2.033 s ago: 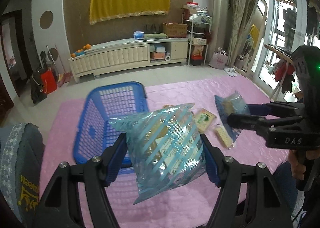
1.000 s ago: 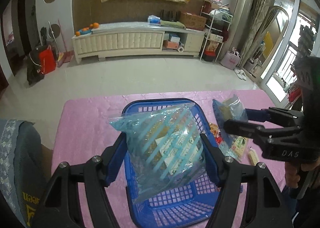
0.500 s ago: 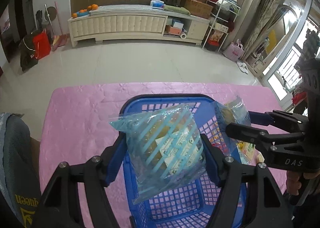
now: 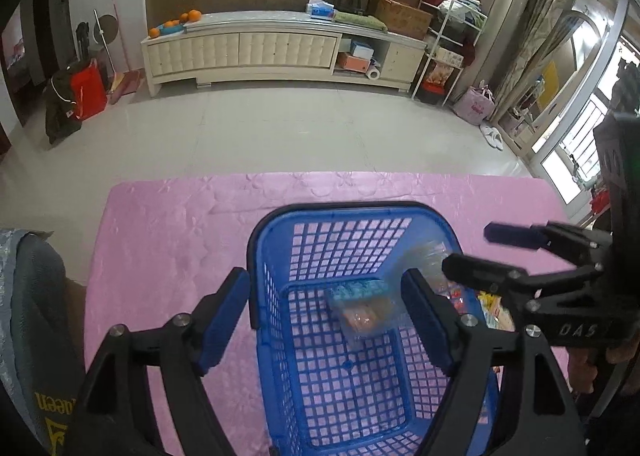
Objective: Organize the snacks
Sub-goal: 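Withdraw both grippers from the basket back toward the snack pile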
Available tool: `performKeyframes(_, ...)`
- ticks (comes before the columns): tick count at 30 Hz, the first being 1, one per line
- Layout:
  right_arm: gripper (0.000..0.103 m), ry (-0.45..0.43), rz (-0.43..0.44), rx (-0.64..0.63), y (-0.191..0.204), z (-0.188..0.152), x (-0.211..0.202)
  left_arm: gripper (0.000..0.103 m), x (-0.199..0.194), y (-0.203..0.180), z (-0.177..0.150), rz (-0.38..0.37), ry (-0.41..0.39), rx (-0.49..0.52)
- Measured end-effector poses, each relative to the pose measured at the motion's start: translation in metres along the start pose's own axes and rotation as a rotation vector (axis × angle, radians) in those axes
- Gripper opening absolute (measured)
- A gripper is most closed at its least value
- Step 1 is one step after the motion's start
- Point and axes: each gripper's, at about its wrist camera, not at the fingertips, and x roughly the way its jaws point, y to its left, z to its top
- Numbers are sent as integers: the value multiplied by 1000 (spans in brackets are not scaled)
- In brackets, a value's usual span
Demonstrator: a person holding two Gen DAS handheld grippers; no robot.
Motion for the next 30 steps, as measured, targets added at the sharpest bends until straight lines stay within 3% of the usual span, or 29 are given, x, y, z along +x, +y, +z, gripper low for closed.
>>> performKeyframes(14, 85, -52, 1, -3, 13, -31, -53, 76, -58, -10, -32, 24, -46, 0)
performKeyframes(30, 85, -92, -6, 17, 6, -81, -110, 79, -101, -60, -70, 31, -72, 38)
